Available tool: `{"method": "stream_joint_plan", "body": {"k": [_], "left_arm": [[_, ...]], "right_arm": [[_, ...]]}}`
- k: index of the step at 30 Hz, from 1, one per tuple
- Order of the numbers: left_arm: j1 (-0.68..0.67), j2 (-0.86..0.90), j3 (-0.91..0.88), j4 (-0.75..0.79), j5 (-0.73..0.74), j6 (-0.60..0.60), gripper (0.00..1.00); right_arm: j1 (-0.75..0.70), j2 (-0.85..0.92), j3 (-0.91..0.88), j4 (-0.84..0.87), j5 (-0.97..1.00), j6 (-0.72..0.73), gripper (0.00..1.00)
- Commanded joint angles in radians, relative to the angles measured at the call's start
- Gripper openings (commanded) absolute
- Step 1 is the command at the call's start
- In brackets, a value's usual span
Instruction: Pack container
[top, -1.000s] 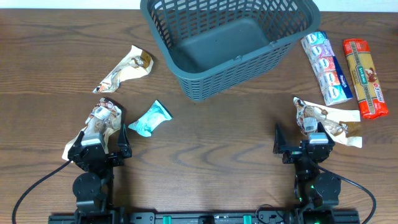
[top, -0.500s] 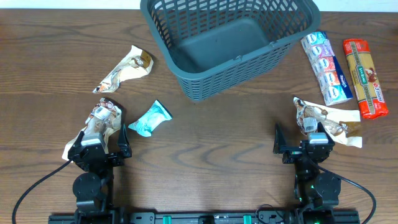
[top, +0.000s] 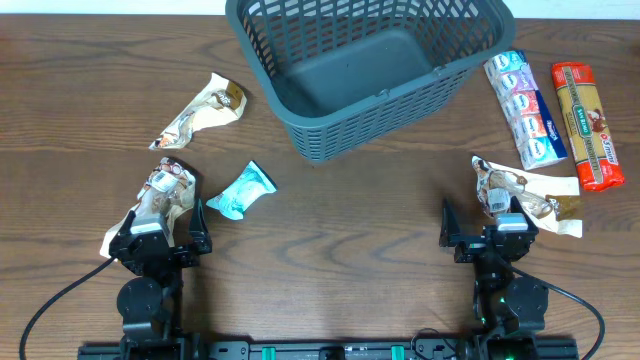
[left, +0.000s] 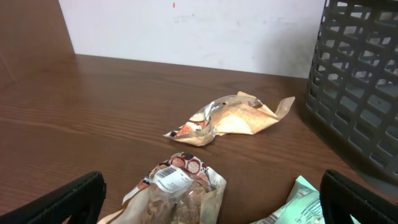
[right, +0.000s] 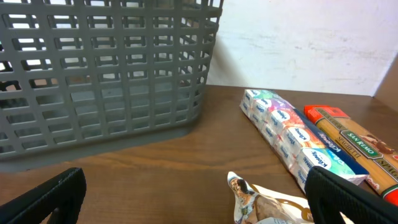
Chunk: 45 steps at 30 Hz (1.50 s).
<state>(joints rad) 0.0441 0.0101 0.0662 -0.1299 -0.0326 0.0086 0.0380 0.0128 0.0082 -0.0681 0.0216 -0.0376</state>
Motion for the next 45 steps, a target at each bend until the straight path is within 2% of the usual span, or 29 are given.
{"method": "stream_joint_plan", "body": {"k": [1,23,25,29,33,36,40,45], "left_arm": [[0.003,-0.006,-0.030,-0.010,-0.001,0.017,0.98],[0.003,-0.006,-0.030,0.001,0.005,-0.011,0.99],[0.003,-0.006,-0.030,0.055,-0.004,-0.004,0.99],[0.002,-0.006,-0.029,0.136,0.161,-0.098,0.99],[0.002,-0.006,-0.013,0.146,0.462,-0.128,0.99],[0.002,-0.005,0.023,0.134,0.616,-0.258,0.99],[0.002,0.010,0.153,-0.011,0.715,-0.284,0.99],[0.002,0.079,0.447,-0.272,0.715,-0.230,0.98]], "right_arm": [[0.008,-0.008,-0.003,-0.004,-0.003,-0.012,0.99],[0.008,-0.008,-0.003,-0.004,-0.010,0.003,0.99],[0.008,-0.008,-0.003,-0.004,-0.011,0.015,0.99],[0.008,-0.008,-0.003,-0.003,-0.035,0.053,0.99],[0.008,-0.008,0.000,0.054,-0.049,0.106,0.99],[0.008,-0.008,0.037,0.127,-0.108,0.112,0.99],[0.008,-0.008,0.169,0.088,-0.121,0.111,0.99],[0.008,0.026,0.417,-0.190,-0.069,0.109,0.99]]}}
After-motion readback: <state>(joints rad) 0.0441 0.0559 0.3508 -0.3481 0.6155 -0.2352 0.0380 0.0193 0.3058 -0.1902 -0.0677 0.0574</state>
